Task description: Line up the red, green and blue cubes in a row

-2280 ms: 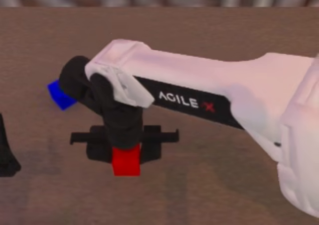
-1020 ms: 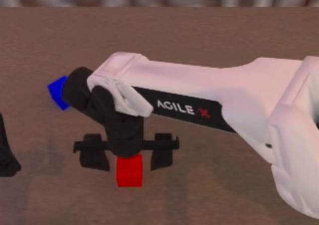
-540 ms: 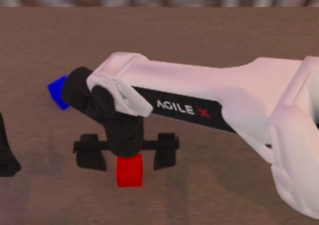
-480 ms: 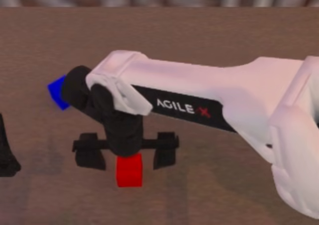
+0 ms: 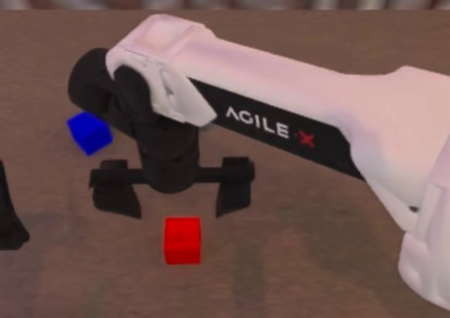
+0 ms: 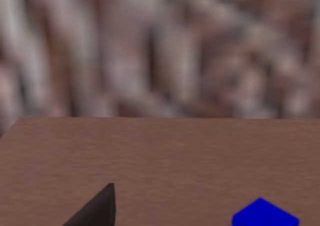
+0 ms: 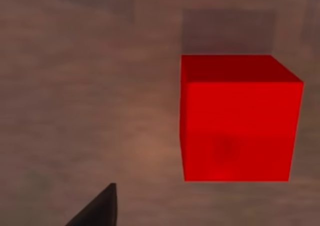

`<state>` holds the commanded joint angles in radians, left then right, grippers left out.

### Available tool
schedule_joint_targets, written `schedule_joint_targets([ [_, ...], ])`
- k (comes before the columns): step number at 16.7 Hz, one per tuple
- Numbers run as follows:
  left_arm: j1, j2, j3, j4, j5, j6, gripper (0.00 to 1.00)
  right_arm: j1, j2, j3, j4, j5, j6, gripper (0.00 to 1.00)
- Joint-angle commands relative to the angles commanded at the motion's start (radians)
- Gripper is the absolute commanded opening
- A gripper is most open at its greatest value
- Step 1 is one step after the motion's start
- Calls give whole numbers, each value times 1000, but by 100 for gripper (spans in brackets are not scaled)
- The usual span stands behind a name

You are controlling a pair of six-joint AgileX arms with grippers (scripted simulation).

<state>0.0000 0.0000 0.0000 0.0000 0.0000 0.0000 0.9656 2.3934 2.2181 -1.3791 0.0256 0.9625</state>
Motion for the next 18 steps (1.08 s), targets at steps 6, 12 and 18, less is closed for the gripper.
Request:
schedule_joint_targets([
  [6,0,0,0,0,0,0,100,-25,0,-7,6,0,-33,100],
  [12,0,0,0,0,0,0,100,-212,-31,-68,37,-4,-356,100],
  [18,0,0,0,0,0,0,100,-511,-79,-197,78,-12,-906,100],
])
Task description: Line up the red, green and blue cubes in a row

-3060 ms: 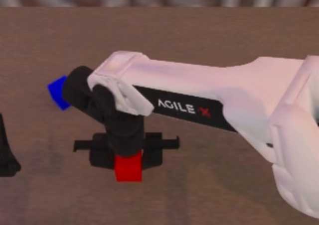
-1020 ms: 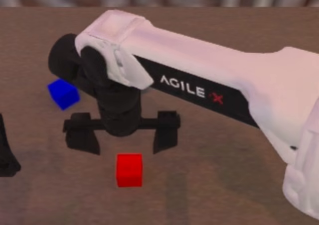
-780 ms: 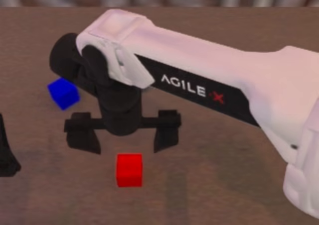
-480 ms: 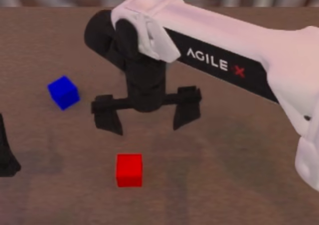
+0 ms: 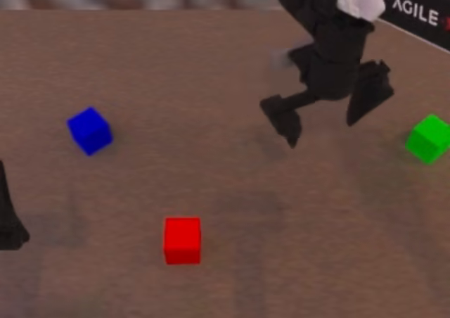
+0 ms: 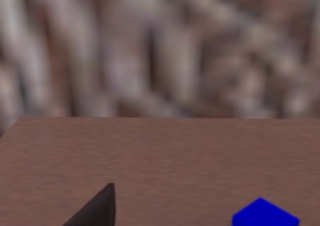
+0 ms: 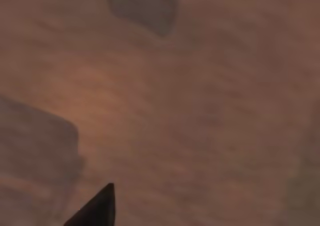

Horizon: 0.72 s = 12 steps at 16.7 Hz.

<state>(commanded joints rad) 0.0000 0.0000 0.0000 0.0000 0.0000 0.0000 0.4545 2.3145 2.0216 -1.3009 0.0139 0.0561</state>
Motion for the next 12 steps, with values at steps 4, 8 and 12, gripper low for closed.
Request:
schedule_joint_targets([
  [4,0,0,0,0,0,0,100,-197,-40,-85,33,-3,-373,100],
  [8,0,0,0,0,0,0,100,-345,-84,-146,70,-8,-606,100],
  [12,0,0,0,0,0,0,100,-395,-103,-165,85,-11,-674,100],
])
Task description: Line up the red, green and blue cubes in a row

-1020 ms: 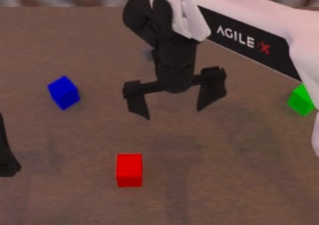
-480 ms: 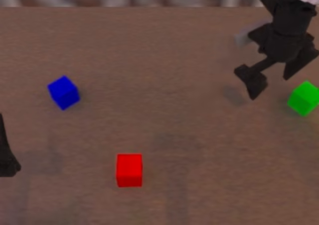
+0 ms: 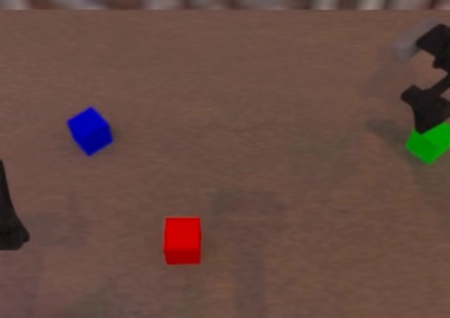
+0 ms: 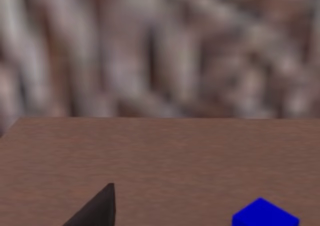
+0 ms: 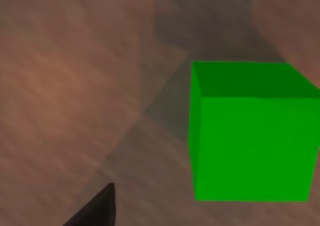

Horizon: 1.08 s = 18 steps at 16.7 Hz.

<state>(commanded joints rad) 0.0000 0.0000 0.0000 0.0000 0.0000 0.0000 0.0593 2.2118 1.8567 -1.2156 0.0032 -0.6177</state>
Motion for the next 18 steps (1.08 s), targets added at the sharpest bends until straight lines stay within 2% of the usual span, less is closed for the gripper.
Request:
schedule_joint_targets([
  [5,0,0,0,0,0,0,100,3,8,-9,15,1,2,100],
  [13,0,0,0,0,0,0,100,2,91,-188,281,1,3,100],
  [18,0,0,0,0,0,0,100,2,99,-203,302,1,3,100],
])
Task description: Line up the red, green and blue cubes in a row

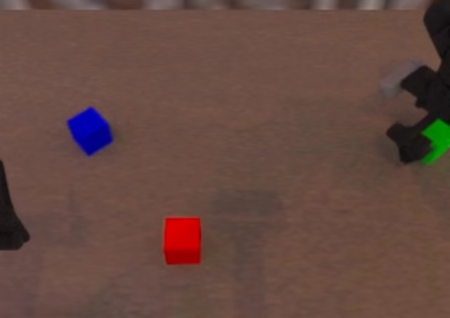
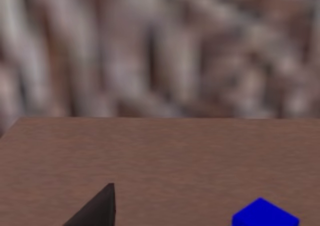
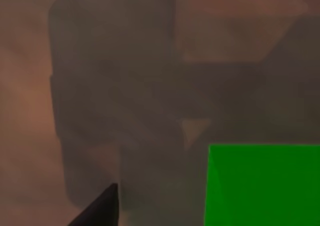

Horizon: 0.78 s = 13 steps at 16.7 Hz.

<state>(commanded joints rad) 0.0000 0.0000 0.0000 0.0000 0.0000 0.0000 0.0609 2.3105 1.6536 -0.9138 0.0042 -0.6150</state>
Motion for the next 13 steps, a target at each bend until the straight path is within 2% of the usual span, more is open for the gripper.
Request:
schedule_joint_targets([
  [13,0,0,0,0,0,0,100,0,0,0,0,0,0,2],
])
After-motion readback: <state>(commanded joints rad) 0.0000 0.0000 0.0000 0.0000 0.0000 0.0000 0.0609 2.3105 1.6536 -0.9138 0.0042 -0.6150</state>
